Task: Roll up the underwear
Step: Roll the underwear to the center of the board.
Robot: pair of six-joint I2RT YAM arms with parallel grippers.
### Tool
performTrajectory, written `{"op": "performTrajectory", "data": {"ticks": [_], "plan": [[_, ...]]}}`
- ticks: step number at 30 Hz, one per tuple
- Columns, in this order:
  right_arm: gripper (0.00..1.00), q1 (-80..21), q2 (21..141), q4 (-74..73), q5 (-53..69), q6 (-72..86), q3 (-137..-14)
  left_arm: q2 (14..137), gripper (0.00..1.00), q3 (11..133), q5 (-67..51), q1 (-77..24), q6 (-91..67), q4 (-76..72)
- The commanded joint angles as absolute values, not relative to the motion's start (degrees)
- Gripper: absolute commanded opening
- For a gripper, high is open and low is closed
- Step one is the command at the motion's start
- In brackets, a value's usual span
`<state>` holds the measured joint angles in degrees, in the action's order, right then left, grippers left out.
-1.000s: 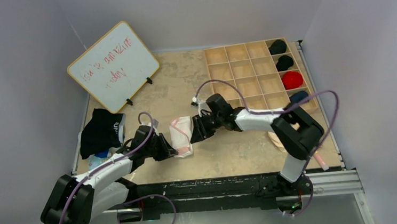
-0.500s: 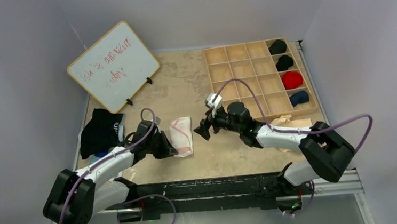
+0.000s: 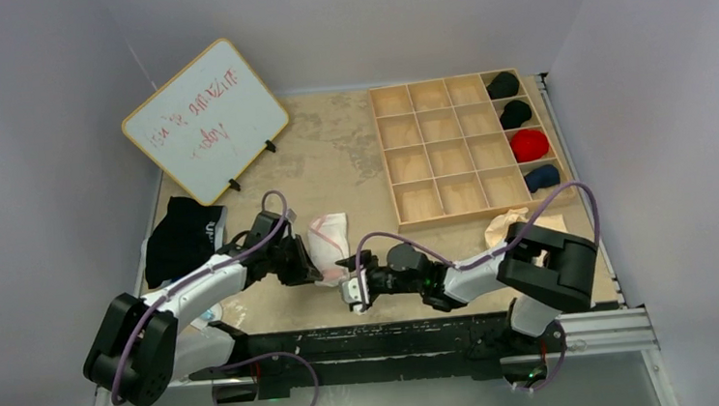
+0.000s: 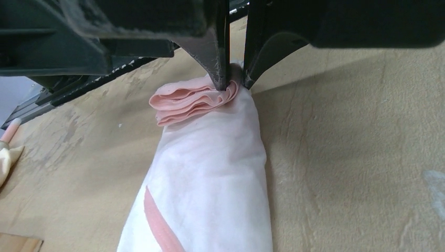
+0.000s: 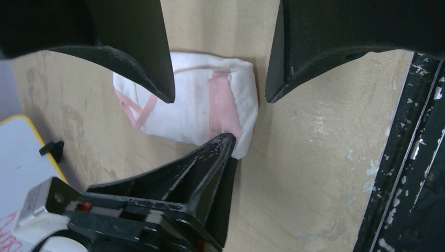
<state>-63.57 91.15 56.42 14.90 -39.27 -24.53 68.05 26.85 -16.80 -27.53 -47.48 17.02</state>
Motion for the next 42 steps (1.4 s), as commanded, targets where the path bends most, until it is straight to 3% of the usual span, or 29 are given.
{"op": "performTrajectory", "data": {"ticks": [1,18,27,42], "plan": [[0.62,-65.0,93.9,58.7,15.0,-48.7,-26.9,68.8,0.10,28.4,-17.9,-27.9,-46.1,17.6],[0.49,-65.5,98.2,51.1,15.1,-49.7,-29.2,70.8,0.10,28.9,-18.7,-27.9,-44.8,17.2],[0.57,-65.7,97.4,54.4,14.0,-50.6,-28.6,71.4,0.10,29.5,-18.7,-27.9,-44.0,17.7],[0.53,-65.8,96.7,44.5,18.5,-48.2,-30.8,71.8,0.10,29.2,-18.8,-27.8,-43.4,18.0]]}}
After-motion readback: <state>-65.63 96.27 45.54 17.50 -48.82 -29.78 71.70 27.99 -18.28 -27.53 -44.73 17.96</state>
